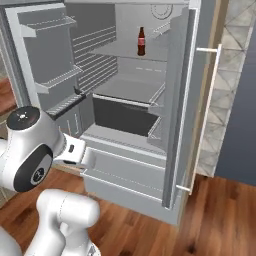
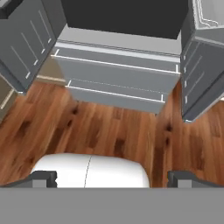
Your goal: Open the fridge, grab two sodas, and place both sodas inside the bowl with ice on the dining counter.
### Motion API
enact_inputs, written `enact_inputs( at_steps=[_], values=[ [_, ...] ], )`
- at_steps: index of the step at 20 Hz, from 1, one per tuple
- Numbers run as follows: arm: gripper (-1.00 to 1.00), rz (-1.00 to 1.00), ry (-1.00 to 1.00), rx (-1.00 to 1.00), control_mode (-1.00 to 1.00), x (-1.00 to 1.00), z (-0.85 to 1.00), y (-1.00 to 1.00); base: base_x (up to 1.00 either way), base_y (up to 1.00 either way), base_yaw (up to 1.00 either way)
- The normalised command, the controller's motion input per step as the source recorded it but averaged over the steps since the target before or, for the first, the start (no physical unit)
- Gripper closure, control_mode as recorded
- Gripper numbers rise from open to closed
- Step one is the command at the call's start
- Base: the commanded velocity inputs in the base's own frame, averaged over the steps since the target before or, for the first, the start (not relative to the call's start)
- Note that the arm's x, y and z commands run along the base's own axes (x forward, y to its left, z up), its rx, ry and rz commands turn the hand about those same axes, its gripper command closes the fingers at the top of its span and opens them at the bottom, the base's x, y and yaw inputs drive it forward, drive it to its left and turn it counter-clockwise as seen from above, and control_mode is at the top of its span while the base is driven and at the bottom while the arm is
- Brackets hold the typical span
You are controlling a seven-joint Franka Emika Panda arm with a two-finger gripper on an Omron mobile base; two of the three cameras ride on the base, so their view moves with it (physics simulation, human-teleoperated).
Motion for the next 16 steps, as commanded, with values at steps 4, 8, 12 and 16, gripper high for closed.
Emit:
enact_inputs(
  at_steps=[4,8,12,16],
  values=[
    [-1.0,0.0,0.0,0.0,1.0,0.0,0.0,0.0,0.65,0.4,-0.28],
    [-1.0,0.0,0.0,0.0,1.0,0.0,0.0,0.0,0.72,0.23,-0.28],
    [-1.0,0.0,0.0,0.0,1.0,0.0,0.0,0.0,0.71,0.11,-0.29],
    [-1.0,0.0,0.0,0.0,1.0,0.0,0.0,0.0,0.64,0.27,-0.25]
  ],
)
